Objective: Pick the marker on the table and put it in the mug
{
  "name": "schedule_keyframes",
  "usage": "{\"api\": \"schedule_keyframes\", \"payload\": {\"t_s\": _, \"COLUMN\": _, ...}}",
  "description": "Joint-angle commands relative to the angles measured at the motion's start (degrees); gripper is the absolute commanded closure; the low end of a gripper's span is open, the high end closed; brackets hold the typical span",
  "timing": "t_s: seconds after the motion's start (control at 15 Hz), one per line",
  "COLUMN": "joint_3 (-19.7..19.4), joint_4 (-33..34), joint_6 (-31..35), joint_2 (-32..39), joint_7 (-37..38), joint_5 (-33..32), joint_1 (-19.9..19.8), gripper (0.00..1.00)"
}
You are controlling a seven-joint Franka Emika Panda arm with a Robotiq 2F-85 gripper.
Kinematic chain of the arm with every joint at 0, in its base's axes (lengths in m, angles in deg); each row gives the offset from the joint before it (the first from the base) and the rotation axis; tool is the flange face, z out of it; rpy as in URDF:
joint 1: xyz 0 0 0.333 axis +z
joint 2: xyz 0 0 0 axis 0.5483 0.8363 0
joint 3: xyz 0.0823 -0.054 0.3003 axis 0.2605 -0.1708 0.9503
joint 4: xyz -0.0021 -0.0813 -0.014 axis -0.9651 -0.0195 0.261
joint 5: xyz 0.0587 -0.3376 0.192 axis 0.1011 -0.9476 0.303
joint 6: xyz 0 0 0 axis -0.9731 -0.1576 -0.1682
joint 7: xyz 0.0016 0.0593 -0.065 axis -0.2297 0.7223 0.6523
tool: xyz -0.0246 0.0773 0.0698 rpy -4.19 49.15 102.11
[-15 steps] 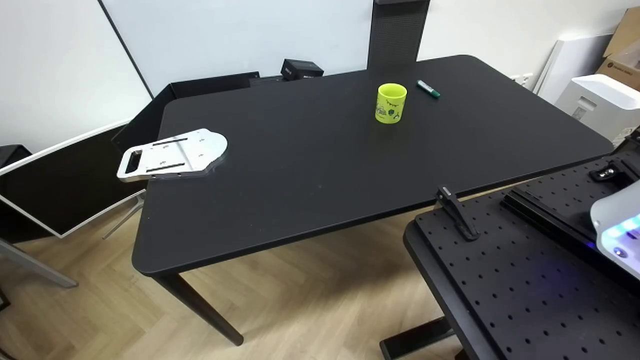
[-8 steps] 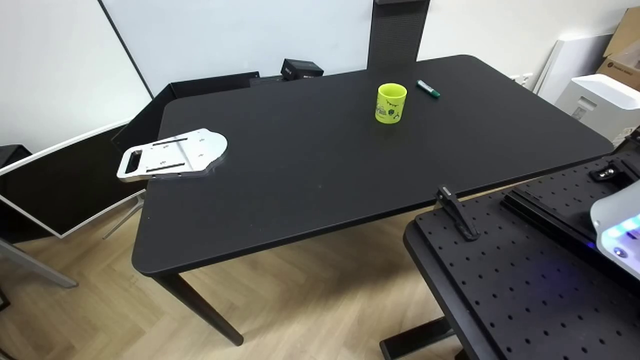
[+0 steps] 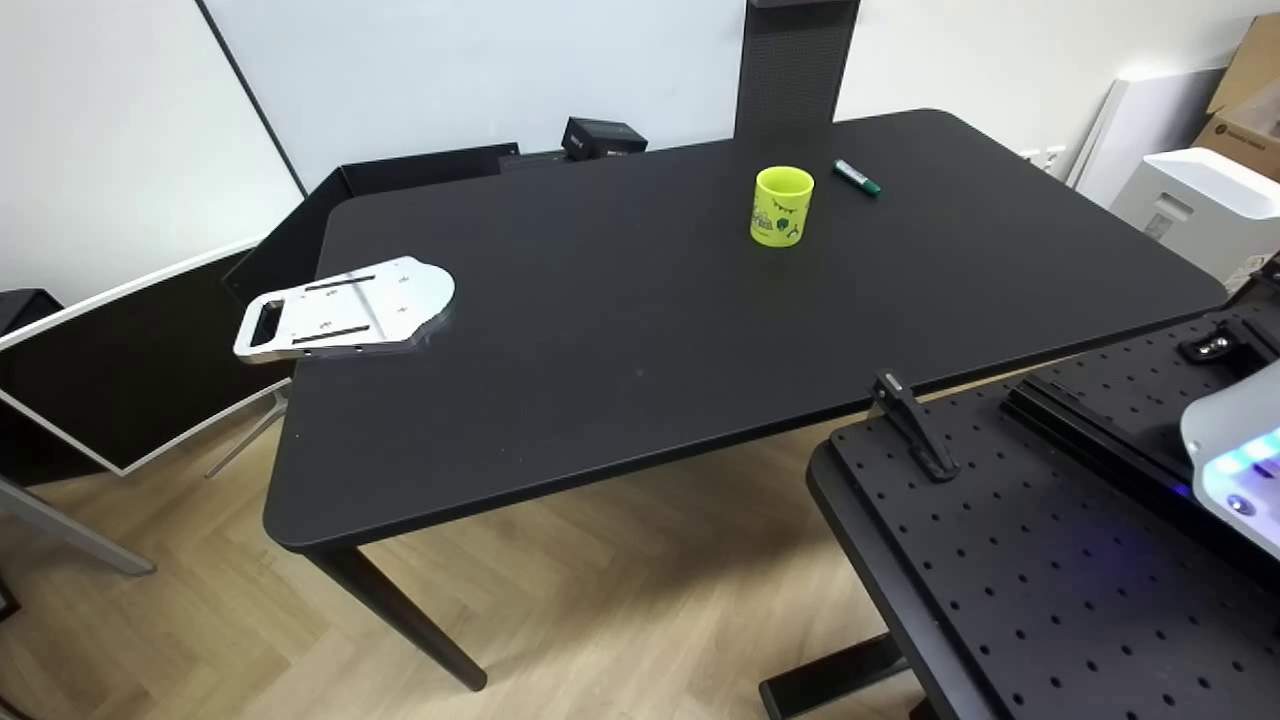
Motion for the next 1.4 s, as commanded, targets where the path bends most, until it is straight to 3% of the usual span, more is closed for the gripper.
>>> {"api": "schedule_keyframes", "payload": {"t_s": 0.0, "joint_3": -0.84, "joint_4": 6.13, "joint_6": 1.44, "joint_2": 6.63, "joint_7": 0.76, "joint_5": -2.04, "joint_1": -1.68, "gripper": 0.00}}
{"api": "schedule_keyframes", "payload": {"t_s": 0.53, "joint_3": -1.92, "joint_4": 10.80, "joint_6": 11.42, "joint_2": 16.96, "joint_7": 2.39, "joint_5": -1.25, "joint_1": -4.49, "gripper": 0.00}}
{"api": "schedule_keyframes", "payload": {"t_s": 1.0, "joint_3": -1.98, "joint_4": 14.03, "joint_6": 11.95, "joint_2": 23.04, "joint_7": 2.83, "joint_5": -0.52, "joint_1": -5.63, "gripper": 0.00}}
{"api": "schedule_keyframes", "payload": {"t_s": 1.07, "joint_3": -1.43, "joint_4": 11.19, "joint_6": 13.05, "joint_2": 21.17, "joint_7": 0.85, "joint_5": -0.63, "joint_1": -5.64, "gripper": 0.00}}
{"api": "schedule_keyframes", "payload": {"t_s": 1.33, "joint_3": -1.49, "joint_4": 12.09, "joint_6": 13.04, "joint_2": 22.34, "joint_7": 1.23, "joint_5": -0.64, "joint_1": -5.98, "gripper": 0.00}}
